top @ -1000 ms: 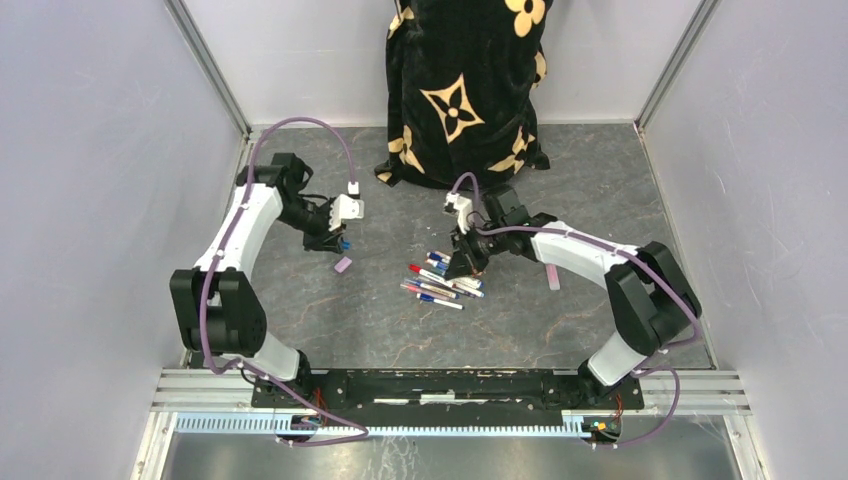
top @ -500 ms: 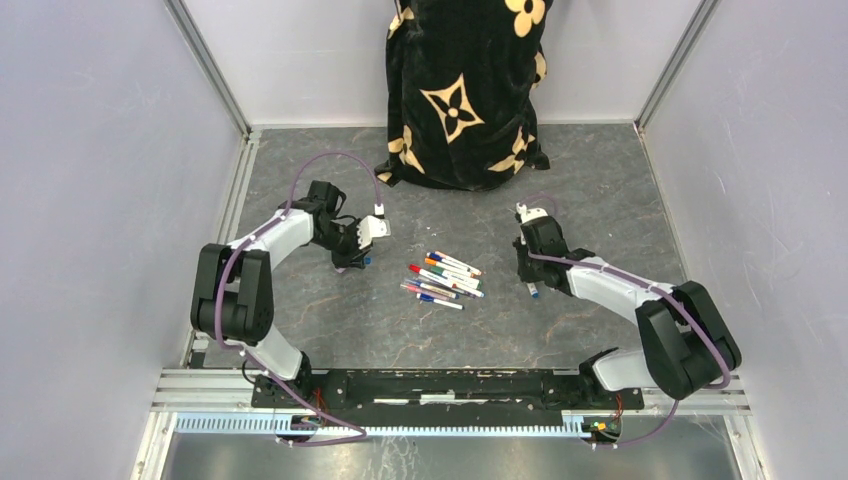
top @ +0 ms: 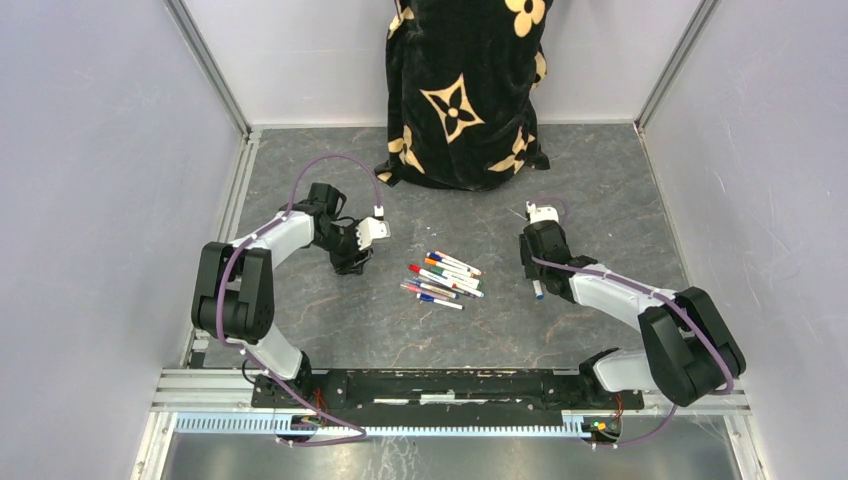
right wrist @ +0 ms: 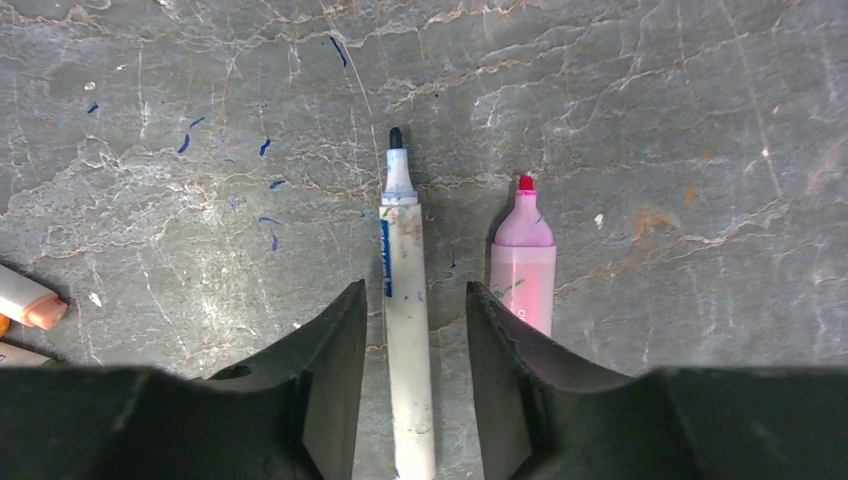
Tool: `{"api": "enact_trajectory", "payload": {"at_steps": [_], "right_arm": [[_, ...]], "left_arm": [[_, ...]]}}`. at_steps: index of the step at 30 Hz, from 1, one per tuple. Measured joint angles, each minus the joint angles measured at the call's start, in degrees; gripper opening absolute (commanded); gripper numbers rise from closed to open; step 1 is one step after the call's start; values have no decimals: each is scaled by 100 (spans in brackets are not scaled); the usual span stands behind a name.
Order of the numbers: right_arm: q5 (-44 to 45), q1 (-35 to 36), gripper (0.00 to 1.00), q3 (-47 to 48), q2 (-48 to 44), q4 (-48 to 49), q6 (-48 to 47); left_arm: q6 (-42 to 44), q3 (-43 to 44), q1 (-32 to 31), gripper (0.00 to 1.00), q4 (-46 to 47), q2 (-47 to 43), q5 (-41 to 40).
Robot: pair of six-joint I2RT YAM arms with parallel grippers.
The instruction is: Open the pen caps
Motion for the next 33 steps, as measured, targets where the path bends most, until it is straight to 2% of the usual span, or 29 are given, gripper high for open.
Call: {"api": "enact_trajectory", "payload": {"at_steps": [7, 9, 11, 17, 18, 19, 26, 33], "right_arm": [[-225, 28, 49, 149, -452, 101, -372], [-553, 114, 48, 385, -411, 225, -564], [-894, 216, 45, 664, -229, 341, -743], [-2009, 841, 41, 1626, 960, 442, -1287], [-2149, 931, 40, 1735, 1165, 439, -1349], [-2247, 986, 40, 1803, 1307, 433, -1386], [-2575, 1187, 33, 2162, 2127, 417, -1659], [-2557, 1200, 31, 2162, 2328, 433, -1749]], "left_arm": [[-105, 603, 39, 68, -643, 4, 302], [-269, 946, 87, 75, -796, -31, 485], [-511, 1366, 129, 80, -981, -85, 599], [-1279, 3027, 258, 86, -1504, -177, 726], [-1423, 3165, 299, 96, -1506, -243, 750], [-1561, 3230, 354, 99, -1497, -319, 756], [-2492, 3163, 673, 100, -1296, -828, 354], [-2662, 2973, 699, 100, -1220, -1226, 83]]}}
